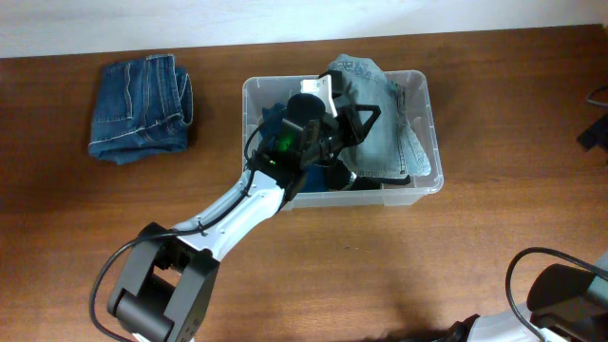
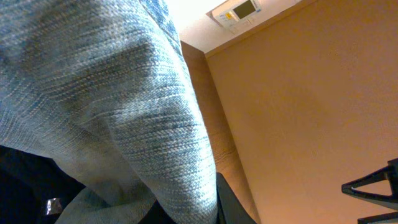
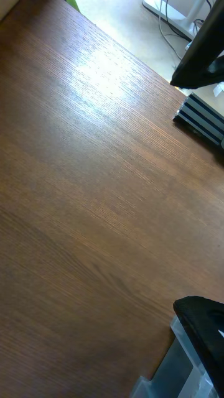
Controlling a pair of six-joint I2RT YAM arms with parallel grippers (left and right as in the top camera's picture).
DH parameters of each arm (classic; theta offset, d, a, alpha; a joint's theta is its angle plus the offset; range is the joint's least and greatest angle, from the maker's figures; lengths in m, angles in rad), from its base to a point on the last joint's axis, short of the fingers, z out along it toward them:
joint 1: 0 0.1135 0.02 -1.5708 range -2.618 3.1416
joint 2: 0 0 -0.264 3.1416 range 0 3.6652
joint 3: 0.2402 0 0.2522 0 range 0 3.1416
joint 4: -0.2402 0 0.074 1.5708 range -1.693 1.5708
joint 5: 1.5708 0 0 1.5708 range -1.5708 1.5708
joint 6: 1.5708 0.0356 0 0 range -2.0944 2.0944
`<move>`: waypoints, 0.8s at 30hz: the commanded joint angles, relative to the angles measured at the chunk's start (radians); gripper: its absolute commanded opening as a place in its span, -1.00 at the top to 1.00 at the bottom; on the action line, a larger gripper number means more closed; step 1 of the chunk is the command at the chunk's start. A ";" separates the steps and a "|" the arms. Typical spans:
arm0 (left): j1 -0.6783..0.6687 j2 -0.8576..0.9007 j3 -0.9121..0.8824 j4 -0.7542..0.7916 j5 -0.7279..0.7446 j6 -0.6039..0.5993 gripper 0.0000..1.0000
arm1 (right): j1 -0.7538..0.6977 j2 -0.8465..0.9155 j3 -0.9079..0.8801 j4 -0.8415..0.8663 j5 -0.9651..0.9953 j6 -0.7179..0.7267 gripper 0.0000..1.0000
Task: Pack container
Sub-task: 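Lower the jeans into the bin's right side and release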
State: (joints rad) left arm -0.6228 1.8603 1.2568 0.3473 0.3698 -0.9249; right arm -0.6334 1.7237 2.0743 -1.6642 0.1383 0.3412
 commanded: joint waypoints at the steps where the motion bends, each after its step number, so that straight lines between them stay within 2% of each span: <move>1: -0.010 -0.009 0.029 0.010 -0.002 -0.006 0.99 | -0.002 0.004 -0.003 0.003 0.005 0.012 -0.97; 6: -0.010 -0.009 0.029 -0.105 -0.060 -0.006 0.97 | -0.002 0.004 -0.003 0.003 0.005 0.012 -0.97; 8: -0.010 -0.009 0.029 -0.155 -0.093 -0.005 0.81 | -0.002 0.004 -0.003 0.003 0.005 0.012 -0.97; 10: -0.009 -0.008 0.029 -0.184 -0.112 -0.001 0.34 | -0.002 0.004 -0.003 0.003 0.005 0.012 -0.97; 12: -0.010 -0.007 0.029 -0.196 -0.117 0.004 -0.64 | -0.002 0.004 -0.003 0.003 0.005 0.012 -0.97; 13: -0.010 -0.007 0.029 -0.202 -0.117 0.022 -0.96 | -0.002 0.004 -0.003 0.003 0.005 0.012 -0.96; 24: 0.005 -0.007 0.029 -0.291 -0.116 0.315 -0.98 | -0.002 0.004 -0.003 0.003 0.005 0.012 -0.97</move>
State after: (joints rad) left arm -0.6262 1.8610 1.2591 0.0650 0.2680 -0.7490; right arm -0.6334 1.7237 2.0743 -1.6642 0.1383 0.3408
